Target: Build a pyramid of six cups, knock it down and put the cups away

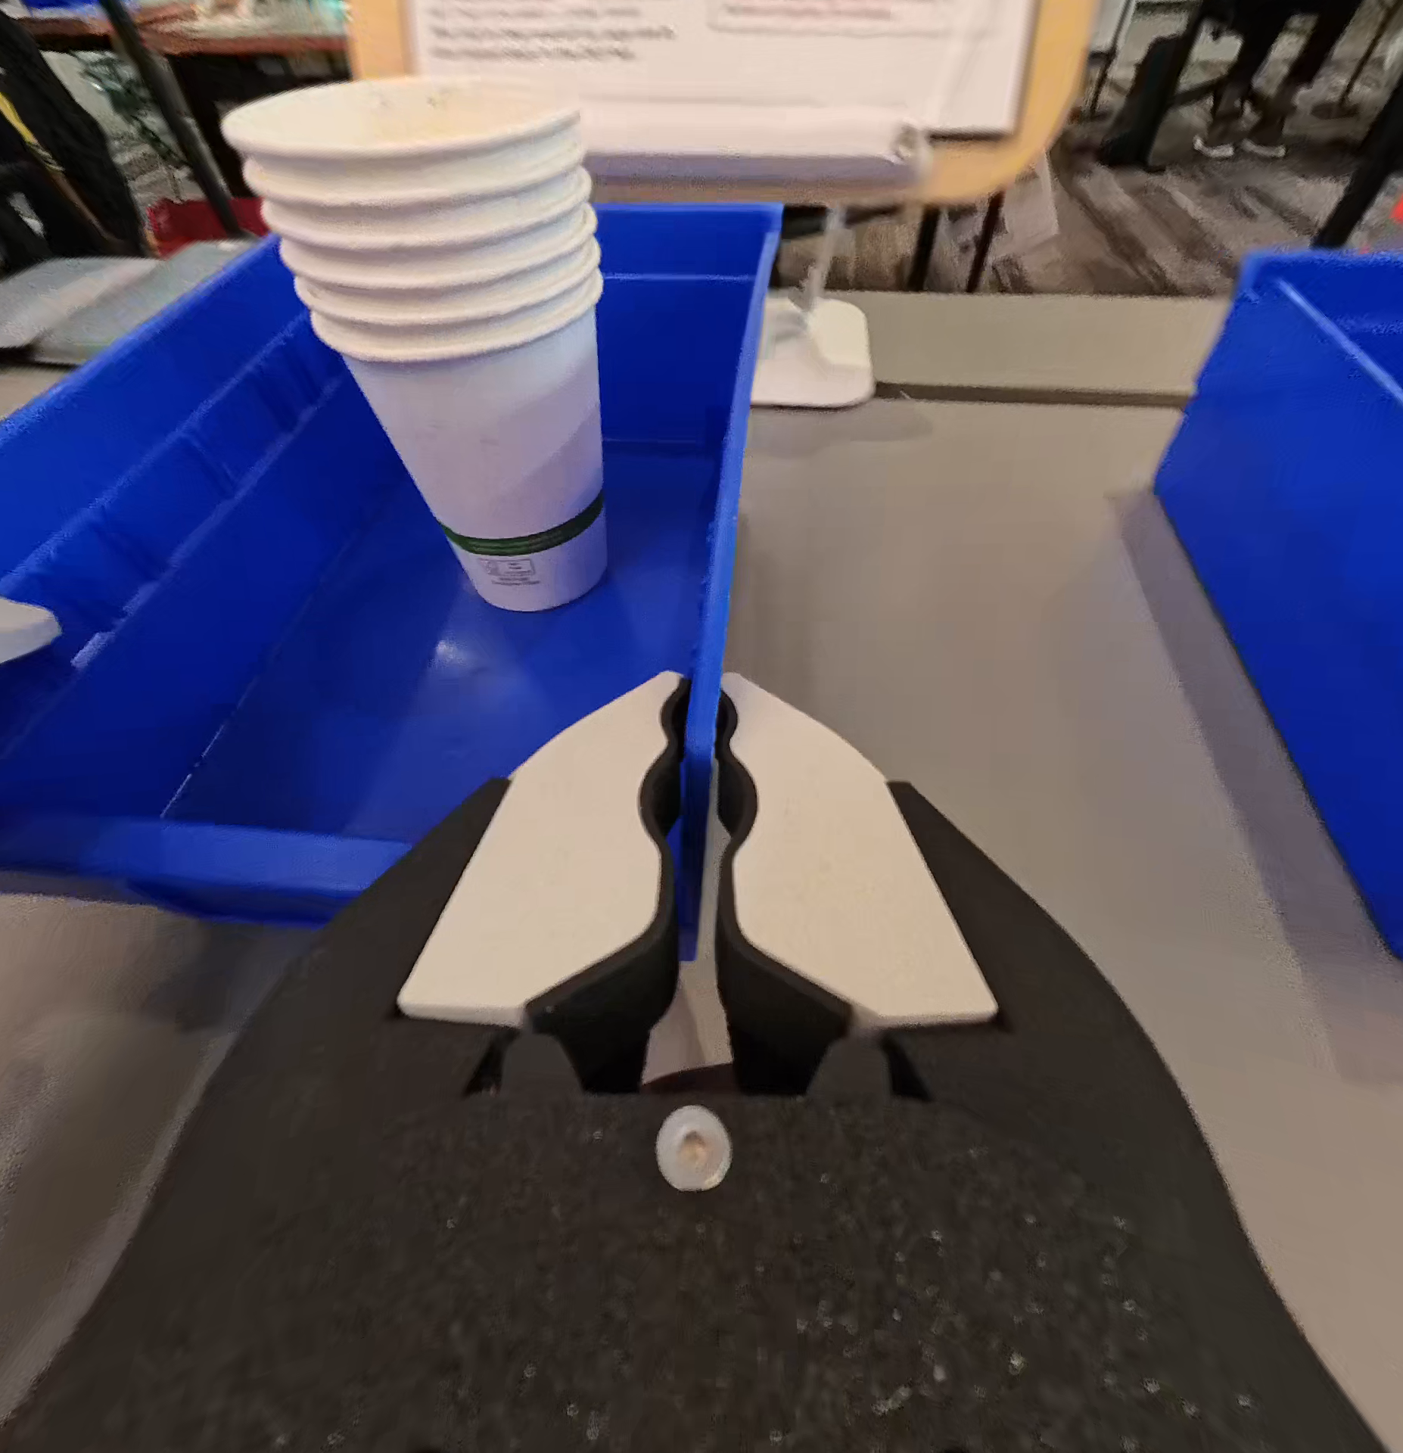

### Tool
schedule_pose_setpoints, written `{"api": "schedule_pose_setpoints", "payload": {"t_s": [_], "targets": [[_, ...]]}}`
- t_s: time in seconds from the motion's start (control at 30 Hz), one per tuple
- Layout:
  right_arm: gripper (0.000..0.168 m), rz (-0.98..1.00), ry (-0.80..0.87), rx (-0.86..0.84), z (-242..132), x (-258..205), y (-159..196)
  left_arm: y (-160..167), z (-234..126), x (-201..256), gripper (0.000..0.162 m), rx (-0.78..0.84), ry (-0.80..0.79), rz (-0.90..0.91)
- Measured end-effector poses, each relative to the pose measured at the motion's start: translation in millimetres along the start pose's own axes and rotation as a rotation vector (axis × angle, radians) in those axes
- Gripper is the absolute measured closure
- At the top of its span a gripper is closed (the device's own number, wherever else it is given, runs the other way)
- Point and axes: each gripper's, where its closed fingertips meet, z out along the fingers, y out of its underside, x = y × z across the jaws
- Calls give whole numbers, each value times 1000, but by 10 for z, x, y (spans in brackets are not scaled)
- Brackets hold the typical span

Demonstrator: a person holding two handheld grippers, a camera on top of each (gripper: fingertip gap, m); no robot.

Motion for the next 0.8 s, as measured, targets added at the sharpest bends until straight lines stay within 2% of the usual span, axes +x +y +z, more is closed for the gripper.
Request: {"api": "schedule_pose_setpoints", "payload": {"t_s": [0.2,0.4,0.63,0.8], "targets": [[164,-9,-41,65,145,-1049,-208,-291,-177,-1043,158,71,-69,27],[164,-108,-42,24,293,-1829,-94,-202,-255,-1856,158,44,-108,35],[163,-106,-79,-44,382,-2191,81,-33,-154,-2246,158,-14,-79,0],[162,-93,-103,-40,462,-2226,84,5,-75,-2310,158,-4,-49,-16]]}}
